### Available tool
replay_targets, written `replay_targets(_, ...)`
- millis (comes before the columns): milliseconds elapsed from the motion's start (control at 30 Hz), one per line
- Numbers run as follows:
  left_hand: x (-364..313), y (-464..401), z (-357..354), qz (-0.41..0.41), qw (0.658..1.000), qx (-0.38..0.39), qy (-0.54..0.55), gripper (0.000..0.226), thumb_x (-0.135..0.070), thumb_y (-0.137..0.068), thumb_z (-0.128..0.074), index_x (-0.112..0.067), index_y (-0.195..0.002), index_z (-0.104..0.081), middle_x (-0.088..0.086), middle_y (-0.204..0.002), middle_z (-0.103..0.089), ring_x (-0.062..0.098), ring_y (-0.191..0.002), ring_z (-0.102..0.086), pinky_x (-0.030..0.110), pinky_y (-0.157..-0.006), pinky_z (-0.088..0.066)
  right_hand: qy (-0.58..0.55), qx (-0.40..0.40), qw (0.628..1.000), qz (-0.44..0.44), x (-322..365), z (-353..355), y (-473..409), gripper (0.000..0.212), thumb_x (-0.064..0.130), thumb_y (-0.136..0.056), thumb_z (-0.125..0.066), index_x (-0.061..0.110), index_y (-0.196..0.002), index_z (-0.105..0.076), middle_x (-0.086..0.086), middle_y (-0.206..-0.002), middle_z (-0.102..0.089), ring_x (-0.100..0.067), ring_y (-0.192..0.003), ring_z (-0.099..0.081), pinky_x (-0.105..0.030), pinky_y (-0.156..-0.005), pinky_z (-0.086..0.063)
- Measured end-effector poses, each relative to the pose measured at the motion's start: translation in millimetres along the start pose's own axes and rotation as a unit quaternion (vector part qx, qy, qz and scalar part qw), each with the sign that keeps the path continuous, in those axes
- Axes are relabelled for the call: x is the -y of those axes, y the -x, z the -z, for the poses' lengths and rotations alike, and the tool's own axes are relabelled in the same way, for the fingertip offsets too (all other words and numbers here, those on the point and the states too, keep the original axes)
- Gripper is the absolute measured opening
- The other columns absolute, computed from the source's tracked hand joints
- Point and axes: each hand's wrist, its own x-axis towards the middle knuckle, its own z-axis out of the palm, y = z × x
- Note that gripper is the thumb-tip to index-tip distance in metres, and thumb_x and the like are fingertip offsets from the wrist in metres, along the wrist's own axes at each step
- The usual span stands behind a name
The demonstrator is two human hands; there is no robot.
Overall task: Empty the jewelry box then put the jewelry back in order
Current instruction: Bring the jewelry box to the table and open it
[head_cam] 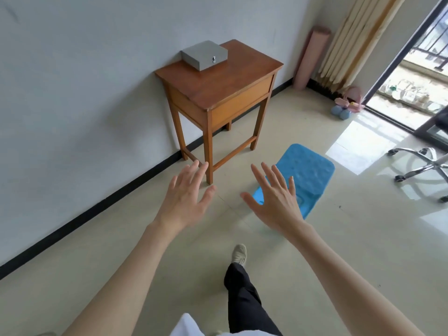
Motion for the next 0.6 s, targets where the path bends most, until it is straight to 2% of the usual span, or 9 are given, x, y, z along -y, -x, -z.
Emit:
replay_targets(233,-2.0,-157.5,14.3,0.009,1.000,-0.019,-0.007,0.063,-0.059,-0.090,-0.019,-0.033,-0.146,-0.004,-0.005,-0.157,-0.003,0.014,-0.144,0.001,0.047,-0.117,-0.008,0.005,0.008,1.000,0.020,-45.9,20.3,-151.5,0.069,0.064,-0.088,-0.033,0.037,-0.146,-0.006,0.004,-0.158,-0.008,-0.020,-0.145,0.001,-0.055,-0.115,0.004)
replay_targets(400,-4.0,-255.8,42.9,0.012,0.999,-0.046,0.000,0.067,-0.062,-0.088,-0.014,-0.031,-0.146,-0.005,-0.004,-0.157,-0.004,0.013,-0.144,-0.001,0.049,-0.117,-0.009,0.004,0.001,1.000,0.030,-66.1,42.8,-259.9,0.069,0.065,-0.087,-0.029,0.038,-0.146,-0.006,0.003,-0.158,-0.009,-0.022,-0.146,-0.001,-0.057,-0.115,0.000)
replay_targets(600,9.6,-362.1,51.0,0.033,0.999,-0.018,0.006,0.065,-0.060,-0.089,-0.016,-0.031,-0.146,-0.005,-0.004,-0.157,-0.001,0.014,-0.144,0.002,0.049,-0.117,-0.009,0.008,0.015,1.000,0.014,-92.8,40.8,-362.7,0.069,0.066,-0.086,-0.027,0.038,-0.146,-0.005,0.003,-0.158,-0.008,-0.021,-0.146,0.000,-0.055,-0.116,0.003)
